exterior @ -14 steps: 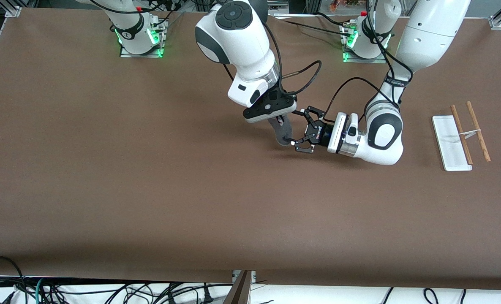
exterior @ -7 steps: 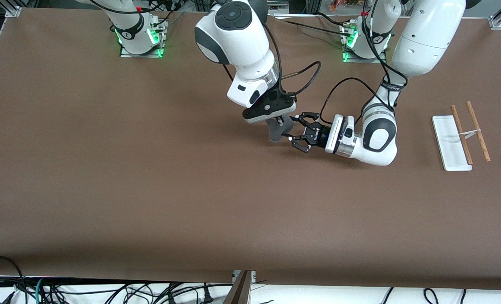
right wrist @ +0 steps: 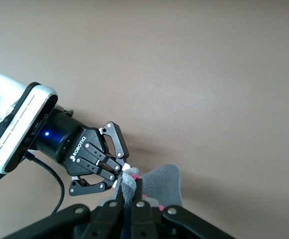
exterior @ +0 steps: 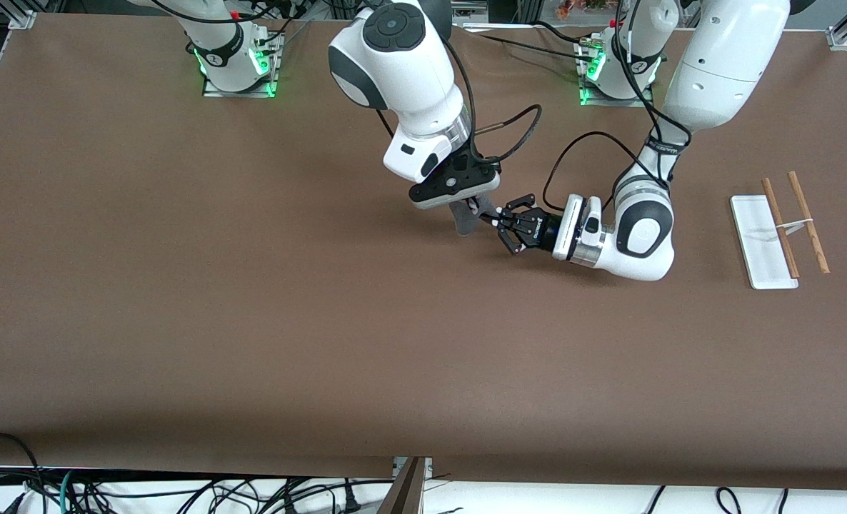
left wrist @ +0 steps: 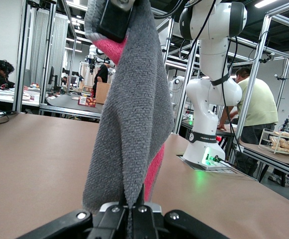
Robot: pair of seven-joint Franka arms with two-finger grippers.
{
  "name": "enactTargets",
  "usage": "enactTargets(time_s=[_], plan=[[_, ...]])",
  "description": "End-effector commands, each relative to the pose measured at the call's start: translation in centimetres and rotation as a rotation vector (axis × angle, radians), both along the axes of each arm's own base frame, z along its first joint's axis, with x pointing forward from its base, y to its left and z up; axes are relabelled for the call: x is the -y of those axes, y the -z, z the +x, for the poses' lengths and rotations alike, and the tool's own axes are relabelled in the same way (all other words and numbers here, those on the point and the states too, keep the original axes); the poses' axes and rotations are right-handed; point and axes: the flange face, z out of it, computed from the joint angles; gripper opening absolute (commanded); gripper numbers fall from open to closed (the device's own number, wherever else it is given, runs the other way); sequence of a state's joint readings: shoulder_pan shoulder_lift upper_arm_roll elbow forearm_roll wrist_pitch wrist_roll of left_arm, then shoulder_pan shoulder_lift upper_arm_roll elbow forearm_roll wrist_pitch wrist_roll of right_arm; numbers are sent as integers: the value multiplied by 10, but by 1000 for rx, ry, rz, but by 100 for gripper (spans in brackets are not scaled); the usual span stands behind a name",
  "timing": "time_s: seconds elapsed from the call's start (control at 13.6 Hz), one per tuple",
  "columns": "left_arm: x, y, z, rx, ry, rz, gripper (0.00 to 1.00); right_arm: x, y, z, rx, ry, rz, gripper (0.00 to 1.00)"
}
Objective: Pass towel and hang on rack
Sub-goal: 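Grasp the towel with the left gripper beside the right gripper, then carry the towel with the left gripper while the right gripper withdraws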
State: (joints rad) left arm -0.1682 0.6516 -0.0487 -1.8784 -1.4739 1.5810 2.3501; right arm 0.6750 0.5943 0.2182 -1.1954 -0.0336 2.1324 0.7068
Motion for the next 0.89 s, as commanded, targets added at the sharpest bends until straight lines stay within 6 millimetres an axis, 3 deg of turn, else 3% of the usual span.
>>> enactTargets(time_s=[0.0,0.07,0.15,0.22,0.3,0.37,0.59,0.81], plan=[[-1,-4,1,57,-24,-39,0,0,-7,4,5,12,14,0],[-3,-2,1,56,-26,-35,0,1,-9,4,7,12,16,1],[-7,1,2,55,-31,-34,0,1,-10,4,10,12,16,17],[-8,0,3,52,-33,-33,0,2,-10,5,10,12,13,28],[-8,-1,3,53,-28,-30,0,2,-11,5,13,12,13,46],[-9,-3,4,55,-28,-27,0,4,-12,6,17,11,12,99],[-21,-11,11,18,-32,3,0,6,-12,7,14,13,4,100],[-59,-39,30,-39,47,198,0,16,-14,17,21,24,-2,100]])
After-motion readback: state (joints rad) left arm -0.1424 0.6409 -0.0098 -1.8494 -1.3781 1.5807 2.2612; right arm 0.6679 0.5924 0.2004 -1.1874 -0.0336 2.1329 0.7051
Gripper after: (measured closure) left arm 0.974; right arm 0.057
